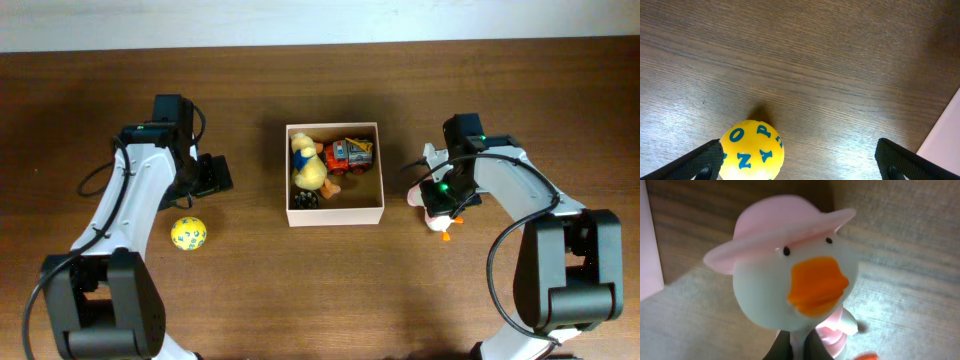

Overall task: Pack container
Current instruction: 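Lift the white duck and carry it left over the box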

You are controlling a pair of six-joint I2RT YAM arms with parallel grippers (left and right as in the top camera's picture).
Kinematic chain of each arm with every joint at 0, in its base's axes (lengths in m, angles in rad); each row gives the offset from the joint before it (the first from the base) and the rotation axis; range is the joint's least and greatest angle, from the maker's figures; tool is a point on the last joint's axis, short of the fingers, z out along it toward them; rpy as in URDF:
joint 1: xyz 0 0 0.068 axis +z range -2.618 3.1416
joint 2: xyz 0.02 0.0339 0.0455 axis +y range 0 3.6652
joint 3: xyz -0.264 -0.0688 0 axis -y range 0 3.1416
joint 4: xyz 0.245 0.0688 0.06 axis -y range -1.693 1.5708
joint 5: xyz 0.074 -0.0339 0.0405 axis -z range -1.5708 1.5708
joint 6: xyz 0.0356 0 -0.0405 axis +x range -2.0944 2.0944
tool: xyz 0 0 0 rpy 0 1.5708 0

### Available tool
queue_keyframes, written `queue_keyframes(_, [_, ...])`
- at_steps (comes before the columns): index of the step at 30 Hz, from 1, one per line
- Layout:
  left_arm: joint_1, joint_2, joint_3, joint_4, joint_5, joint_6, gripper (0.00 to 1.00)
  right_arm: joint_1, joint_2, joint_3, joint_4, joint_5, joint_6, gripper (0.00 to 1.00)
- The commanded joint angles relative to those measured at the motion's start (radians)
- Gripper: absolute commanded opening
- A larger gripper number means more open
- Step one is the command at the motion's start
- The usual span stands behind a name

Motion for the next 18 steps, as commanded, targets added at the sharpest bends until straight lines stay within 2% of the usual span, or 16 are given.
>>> queue_keyframes(1, [0.002, -0.032, -0.004, 0.001, 0.008, -0.006, 0.99, -0.004, -0.01, 0.064, -0.057, -0.014, 0.018, 0.04])
queue_keyframes(8, [0.002, -0.032, -0.004, 0.001, 0.008, -0.006, 0.99, -0.004, -0.027, 0.337, -0.285, -0.024, 0.028, 0.04])
queue_keyframes(12, [0.002, -0.032, -0.004, 0.001, 0.008, -0.006, 0.99, 0.024, -0.04, 0.528, -0.421, -0.102, 0.028, 0.04])
queue_keyframes(18, [0.002, -0.032, -0.004, 0.001, 0.011, -0.006, 0.99, 0.157, -0.054, 0.676, -0.457, -0.134, 0.052, 0.04])
